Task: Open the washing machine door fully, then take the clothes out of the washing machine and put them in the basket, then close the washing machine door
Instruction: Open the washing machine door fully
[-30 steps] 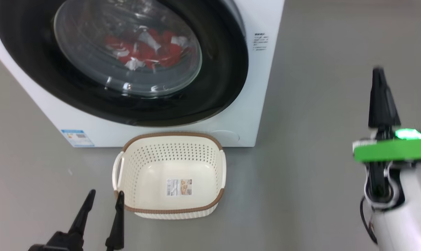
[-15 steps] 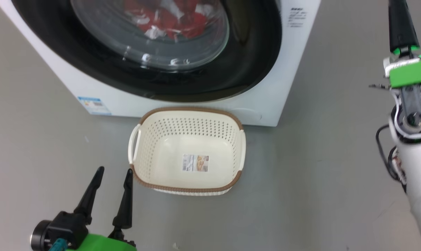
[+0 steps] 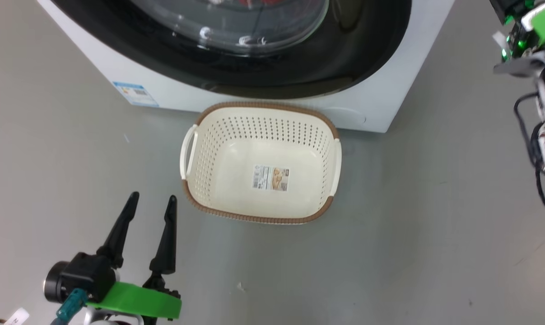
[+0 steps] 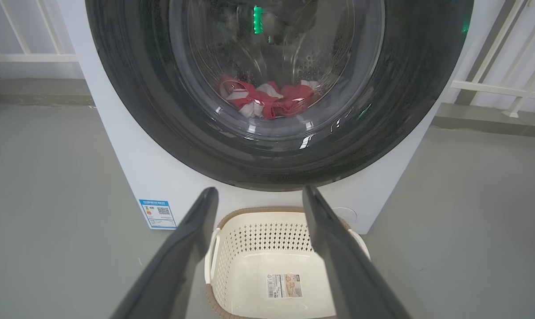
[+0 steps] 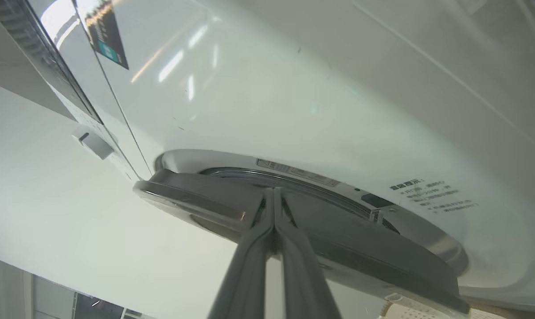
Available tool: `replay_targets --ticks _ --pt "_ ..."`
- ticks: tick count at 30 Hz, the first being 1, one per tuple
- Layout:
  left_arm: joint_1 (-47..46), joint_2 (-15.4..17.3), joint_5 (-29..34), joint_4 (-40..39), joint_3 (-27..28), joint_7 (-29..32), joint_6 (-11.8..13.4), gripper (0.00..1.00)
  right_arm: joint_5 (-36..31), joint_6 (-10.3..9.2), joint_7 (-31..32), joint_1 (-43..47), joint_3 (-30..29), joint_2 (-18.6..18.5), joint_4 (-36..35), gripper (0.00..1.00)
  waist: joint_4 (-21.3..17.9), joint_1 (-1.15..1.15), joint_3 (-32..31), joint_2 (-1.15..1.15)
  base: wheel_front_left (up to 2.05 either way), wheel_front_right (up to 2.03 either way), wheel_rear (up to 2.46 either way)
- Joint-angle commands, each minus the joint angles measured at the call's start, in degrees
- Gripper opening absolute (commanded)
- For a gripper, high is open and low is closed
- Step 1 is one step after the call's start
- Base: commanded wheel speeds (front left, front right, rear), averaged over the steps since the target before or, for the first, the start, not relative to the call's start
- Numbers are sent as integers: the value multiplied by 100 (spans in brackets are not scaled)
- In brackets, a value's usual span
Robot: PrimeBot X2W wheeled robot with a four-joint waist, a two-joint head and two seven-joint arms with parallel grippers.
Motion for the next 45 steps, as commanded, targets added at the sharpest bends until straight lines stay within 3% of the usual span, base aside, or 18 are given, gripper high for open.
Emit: replay_targets --ticks 1,13,30,45 --pt "-140 68 -49 -112 154 -69 -25 100 142 37 157 -191 51 17 -72 0 82 0 163 0 0 0 0" --pt "-421 68 -118 -99 112 -69 -33 100 735 37 1696 -1171 266 14 798 0 149 0 583 0 0 0 0" --pt "-648 68 -192 -103 93 -69 -37 100 812 37 2132 -1718 433 116 1209 0 164 0 901 0 0 0 0" --pt "-472 68 -157 -46 99 -69 -38 100 843 37 2604 -792 708 241 779 0 23 0 402 0 0 0 0"
